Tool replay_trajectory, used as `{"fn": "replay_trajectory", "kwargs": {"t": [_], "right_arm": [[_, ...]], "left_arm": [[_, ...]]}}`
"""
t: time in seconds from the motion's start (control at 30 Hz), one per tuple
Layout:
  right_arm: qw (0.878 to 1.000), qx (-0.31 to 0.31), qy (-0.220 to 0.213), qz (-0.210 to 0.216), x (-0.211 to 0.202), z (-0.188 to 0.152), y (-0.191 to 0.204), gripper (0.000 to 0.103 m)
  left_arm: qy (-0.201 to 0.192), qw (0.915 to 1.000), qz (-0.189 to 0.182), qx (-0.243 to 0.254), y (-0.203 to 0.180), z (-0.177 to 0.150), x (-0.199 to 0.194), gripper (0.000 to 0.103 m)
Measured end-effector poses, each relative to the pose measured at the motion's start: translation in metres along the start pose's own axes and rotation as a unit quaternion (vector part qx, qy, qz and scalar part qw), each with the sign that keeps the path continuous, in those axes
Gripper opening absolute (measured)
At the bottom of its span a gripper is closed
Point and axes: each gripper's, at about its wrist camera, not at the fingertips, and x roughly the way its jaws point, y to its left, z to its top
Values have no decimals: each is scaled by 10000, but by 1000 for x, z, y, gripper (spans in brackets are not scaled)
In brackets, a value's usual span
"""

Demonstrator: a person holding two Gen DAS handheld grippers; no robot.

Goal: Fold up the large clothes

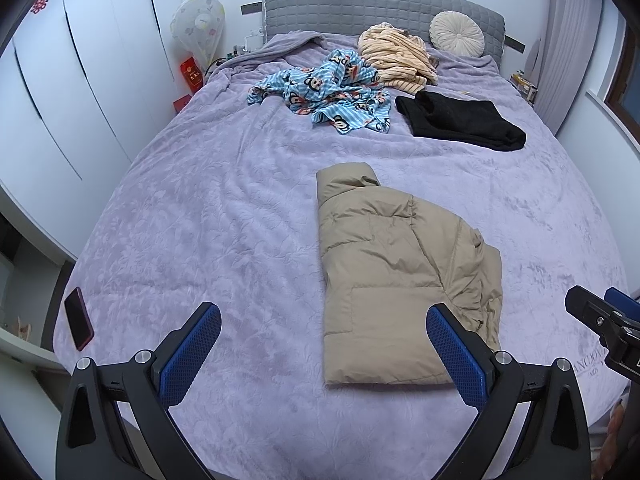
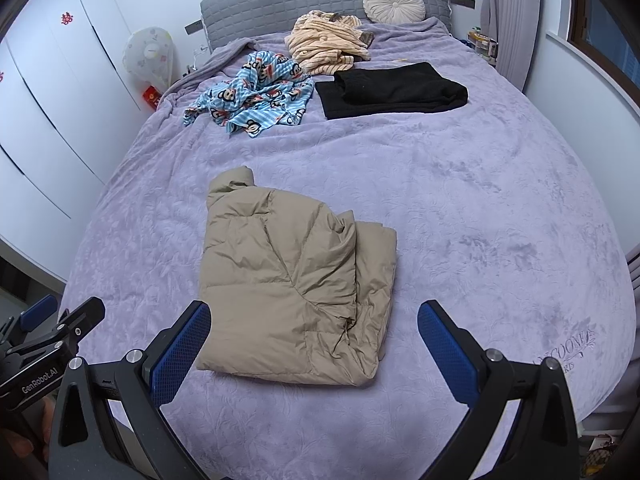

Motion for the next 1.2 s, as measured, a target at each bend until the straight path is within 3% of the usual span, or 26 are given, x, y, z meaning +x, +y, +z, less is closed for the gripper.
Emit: {"fn": "replay_trajectory", "kwargs": {"t": [1.2], "right_arm": [[10000,8,-7,-3,0,-2,2,103]], "left_arm": [[-32,10000,68,-47,5,-7,-3,103]]}}
